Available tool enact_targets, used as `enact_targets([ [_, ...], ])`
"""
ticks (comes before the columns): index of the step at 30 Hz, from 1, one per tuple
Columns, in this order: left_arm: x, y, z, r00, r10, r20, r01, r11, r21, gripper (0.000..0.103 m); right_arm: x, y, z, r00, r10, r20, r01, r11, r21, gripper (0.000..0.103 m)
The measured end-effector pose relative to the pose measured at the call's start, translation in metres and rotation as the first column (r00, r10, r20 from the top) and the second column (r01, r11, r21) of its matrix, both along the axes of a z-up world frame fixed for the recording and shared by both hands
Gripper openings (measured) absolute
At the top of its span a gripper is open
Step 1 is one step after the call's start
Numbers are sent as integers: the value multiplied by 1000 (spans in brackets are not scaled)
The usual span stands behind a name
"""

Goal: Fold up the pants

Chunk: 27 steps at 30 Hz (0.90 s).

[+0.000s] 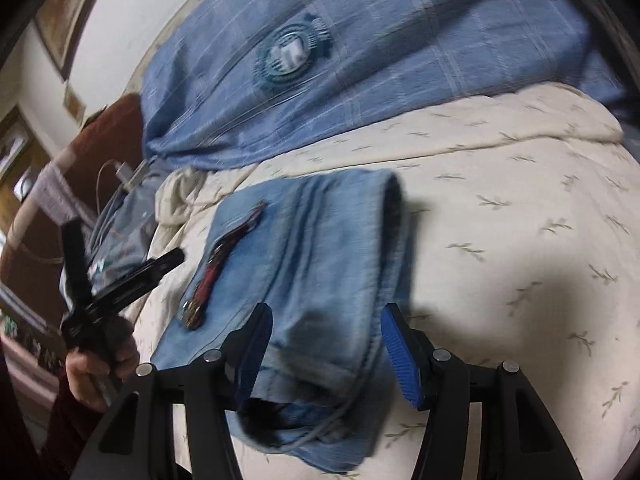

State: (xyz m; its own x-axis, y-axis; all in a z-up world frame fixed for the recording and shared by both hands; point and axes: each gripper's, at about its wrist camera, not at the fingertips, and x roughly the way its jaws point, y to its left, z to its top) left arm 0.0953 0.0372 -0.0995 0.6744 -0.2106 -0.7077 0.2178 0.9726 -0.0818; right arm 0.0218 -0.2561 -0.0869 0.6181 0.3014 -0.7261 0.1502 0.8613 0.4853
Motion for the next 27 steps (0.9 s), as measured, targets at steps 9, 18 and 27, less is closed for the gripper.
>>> enact_targets([
  [9, 7, 2, -11, 995, -39, -88, 36, 998, -45, 84, 2, 5, 2, 1000, -8, -2, 8, 999, -44, 60],
  [18, 9, -1, -25, 990, -38, -139, 46, 997, 58, 85, 10, 13, -13, 996, 27, -88, -35, 995, -95, 61],
  [27, 31, 2, -5, 996, 39, -74, -43, 998, -45, 85, 27, -2, 16, 991, -103, 88, 113, 986, -124, 61],
])
